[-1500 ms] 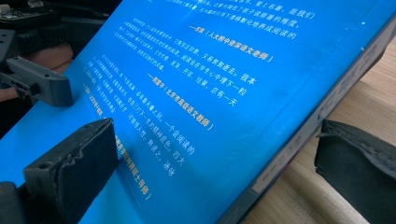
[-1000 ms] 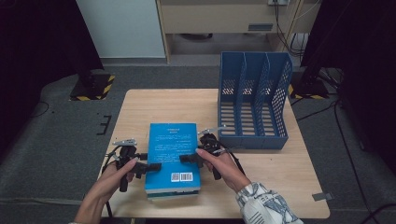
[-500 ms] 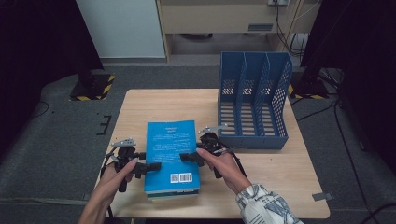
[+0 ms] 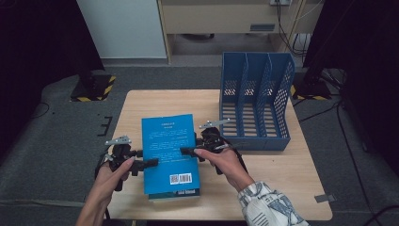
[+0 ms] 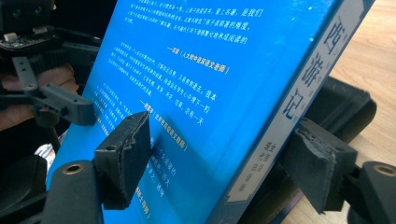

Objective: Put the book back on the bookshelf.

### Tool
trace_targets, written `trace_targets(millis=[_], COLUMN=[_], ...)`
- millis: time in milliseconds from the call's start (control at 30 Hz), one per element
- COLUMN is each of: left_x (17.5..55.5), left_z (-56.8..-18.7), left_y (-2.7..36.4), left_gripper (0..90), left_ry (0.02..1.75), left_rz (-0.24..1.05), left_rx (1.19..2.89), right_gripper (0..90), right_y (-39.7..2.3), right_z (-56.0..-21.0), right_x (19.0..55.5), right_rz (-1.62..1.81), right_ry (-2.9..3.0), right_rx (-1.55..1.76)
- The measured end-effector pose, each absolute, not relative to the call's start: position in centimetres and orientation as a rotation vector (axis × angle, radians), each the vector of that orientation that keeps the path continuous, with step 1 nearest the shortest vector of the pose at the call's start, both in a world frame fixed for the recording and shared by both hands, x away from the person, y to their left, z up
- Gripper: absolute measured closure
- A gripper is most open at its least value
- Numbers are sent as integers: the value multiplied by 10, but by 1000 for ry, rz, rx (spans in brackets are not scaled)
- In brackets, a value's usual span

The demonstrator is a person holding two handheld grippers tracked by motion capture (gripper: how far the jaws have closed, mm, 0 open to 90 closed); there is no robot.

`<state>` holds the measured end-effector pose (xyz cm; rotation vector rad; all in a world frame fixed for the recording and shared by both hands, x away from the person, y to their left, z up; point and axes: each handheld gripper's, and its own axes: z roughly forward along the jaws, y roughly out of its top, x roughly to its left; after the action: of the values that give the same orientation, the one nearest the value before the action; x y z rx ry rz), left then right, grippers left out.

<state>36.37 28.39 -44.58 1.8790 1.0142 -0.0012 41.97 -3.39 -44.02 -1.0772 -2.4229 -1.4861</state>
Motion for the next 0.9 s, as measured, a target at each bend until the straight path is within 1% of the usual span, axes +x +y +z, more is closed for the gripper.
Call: trace_targets(millis=[200,233,267,333,467,667,900], left_x=[365,365,365,366,371,374,392], left_z=[-437,-435,-433,-430,-423,-407,-394], left_y=[283,284,286,287,288,289,289], left_gripper=[254,267,306,352,363,413,438], left_ry=[1028,1031,1029,1028,1033,1029,1024], left_rz=[7,9,3,1,17,80,125], left_rx=[1897,1890,1857,1842,1862,1867,1892], right_gripper=[278,285,308,319,334,383,428], right_y=[-31,-32,-32,-33,-30,-30,-27], right_z=[-432,-432,-430,-429,-423,-410,-392], right_x=[420,421,423,424,428,433,443], right_rz=[-1481,-1481,-1486,-1496,-1483,-1539,-1568], right_ry=[-2449,-2441,-2419,-2411,-2418,-2428,-2479], right_rx=[-1057,-1059,-1063,-1066,-1069,-1060,-1062])
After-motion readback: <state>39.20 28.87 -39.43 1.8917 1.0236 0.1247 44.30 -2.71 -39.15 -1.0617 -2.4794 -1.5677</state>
